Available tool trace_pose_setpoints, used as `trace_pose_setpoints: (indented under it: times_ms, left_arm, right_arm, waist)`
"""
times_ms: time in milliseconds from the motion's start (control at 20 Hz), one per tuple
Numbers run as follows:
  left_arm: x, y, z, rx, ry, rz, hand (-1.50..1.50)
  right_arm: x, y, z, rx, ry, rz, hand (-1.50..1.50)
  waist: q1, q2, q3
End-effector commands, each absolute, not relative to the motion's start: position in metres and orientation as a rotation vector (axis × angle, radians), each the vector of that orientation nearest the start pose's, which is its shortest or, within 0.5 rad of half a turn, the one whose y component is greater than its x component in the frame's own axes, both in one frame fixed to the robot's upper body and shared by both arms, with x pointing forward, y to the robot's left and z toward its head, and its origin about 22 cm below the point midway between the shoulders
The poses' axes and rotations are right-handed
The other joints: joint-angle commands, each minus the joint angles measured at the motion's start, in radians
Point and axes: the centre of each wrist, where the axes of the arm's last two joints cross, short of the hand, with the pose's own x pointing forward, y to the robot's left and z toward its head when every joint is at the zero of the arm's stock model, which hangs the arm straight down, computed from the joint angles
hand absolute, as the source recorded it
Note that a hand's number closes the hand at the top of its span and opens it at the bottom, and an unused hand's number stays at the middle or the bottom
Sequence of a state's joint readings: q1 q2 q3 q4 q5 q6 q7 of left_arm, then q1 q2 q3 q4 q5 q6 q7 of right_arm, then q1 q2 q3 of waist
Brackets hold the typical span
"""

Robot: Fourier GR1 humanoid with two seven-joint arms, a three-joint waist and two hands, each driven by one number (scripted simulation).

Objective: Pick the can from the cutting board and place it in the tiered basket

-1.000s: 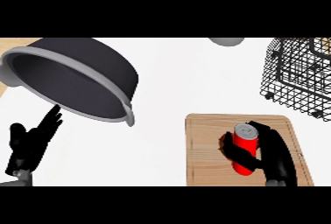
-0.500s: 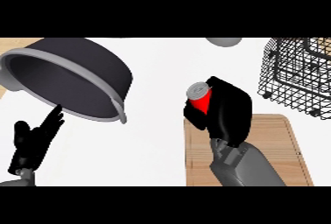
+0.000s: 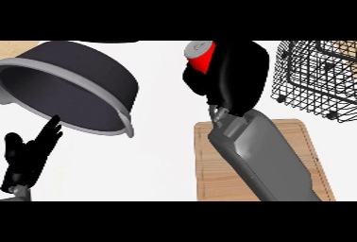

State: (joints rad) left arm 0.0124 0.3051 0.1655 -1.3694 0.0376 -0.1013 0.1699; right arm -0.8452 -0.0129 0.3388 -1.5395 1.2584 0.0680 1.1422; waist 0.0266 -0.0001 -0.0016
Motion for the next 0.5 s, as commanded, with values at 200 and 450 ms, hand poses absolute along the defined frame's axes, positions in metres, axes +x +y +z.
trace_pose_setpoints:
  times_ms: [200, 450]
  left_arm:
    - [0.228, 0.361, -0.005, 0.267, -1.192, -0.085, 0.00]
    - [0.224, 0.350, -0.025, 0.258, -1.197, -0.077, 0.00]
  right_arm:
    - [0.352, -0.085, 0.262, -1.348, -1.355, 0.250, 1.50]
    - [0.399, -0.130, 0.261, -1.404, -1.338, 0.285, 1.50]
  waist:
    - [-0.018, 0.000, 0.002]
    - [-0.014, 0.005, 0.001]
